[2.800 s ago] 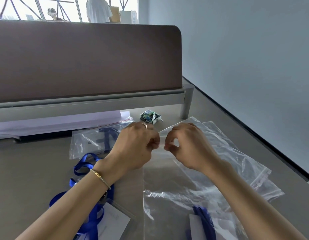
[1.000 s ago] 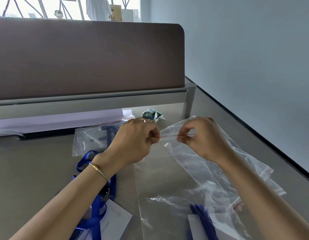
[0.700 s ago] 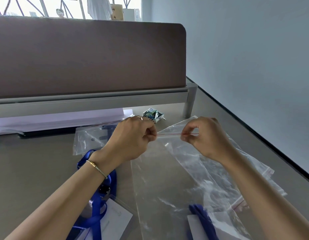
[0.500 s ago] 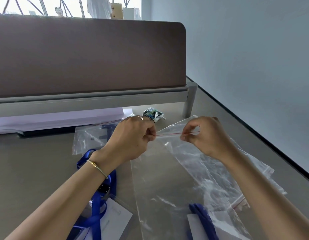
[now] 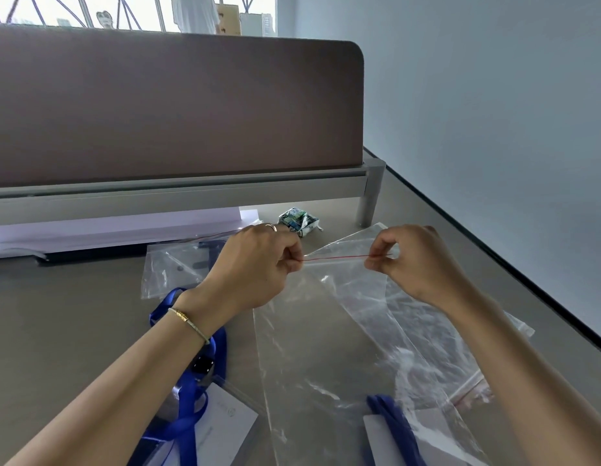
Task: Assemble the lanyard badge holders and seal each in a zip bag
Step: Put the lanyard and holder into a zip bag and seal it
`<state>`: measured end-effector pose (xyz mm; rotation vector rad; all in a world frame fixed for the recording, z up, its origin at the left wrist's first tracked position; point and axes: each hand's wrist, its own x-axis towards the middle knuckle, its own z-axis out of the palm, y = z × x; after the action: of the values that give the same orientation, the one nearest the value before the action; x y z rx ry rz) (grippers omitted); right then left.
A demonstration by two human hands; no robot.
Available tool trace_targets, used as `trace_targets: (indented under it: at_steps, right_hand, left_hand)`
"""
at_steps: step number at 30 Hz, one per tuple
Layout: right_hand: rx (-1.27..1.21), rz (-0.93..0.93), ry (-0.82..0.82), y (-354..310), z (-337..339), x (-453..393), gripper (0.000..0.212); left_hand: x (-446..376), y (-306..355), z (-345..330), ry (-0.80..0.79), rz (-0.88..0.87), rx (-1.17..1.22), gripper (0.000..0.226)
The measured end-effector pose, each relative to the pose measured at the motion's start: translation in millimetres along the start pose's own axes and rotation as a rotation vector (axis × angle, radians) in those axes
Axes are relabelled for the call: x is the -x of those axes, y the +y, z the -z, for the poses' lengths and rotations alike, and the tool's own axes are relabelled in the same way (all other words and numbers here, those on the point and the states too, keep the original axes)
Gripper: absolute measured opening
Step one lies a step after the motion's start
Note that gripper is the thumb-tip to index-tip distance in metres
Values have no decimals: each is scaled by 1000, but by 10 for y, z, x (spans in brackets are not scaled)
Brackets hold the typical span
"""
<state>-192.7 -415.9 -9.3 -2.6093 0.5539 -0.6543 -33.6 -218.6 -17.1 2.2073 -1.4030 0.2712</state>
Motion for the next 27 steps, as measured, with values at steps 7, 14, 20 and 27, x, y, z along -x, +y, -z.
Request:
trace_targets:
  at_steps: [7,14,20,27]
  right_hand:
    - [2,19,21,4,22,-4,14]
    - [48,-5,45,87,37,-11,15]
    - [41,-5,50,97,42,-29,13]
    - [42,14,39,208,25,-52,7]
  left_hand:
    - [1,0,-3,-11,5,-2,12]
    - [12,-8,-25,-11,19,14,17]
    - [15,-28,-49,34,34,31,15]
    - [10,-11,-94,-15,18,117,26]
